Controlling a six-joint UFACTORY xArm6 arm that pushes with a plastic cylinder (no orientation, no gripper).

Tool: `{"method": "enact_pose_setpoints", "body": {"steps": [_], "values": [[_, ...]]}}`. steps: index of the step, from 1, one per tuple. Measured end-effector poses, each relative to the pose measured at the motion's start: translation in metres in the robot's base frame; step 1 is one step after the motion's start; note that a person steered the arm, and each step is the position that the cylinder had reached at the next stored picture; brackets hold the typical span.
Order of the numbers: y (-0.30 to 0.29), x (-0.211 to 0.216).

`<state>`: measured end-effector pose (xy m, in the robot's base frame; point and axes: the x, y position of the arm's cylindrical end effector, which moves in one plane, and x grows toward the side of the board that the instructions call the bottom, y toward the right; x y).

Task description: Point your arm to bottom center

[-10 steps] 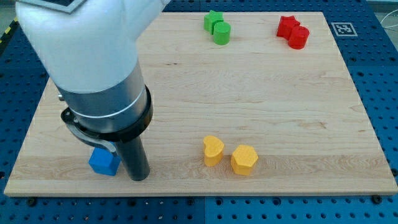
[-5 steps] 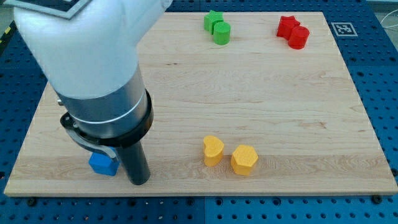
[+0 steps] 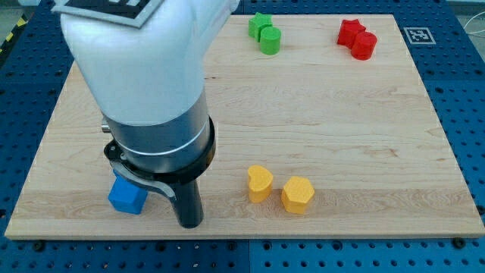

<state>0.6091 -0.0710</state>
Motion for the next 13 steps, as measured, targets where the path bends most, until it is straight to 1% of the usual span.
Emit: {"method": "enact_pose_setpoints", "body": {"steps": [13], "values": [[0.014,0.001]]}}
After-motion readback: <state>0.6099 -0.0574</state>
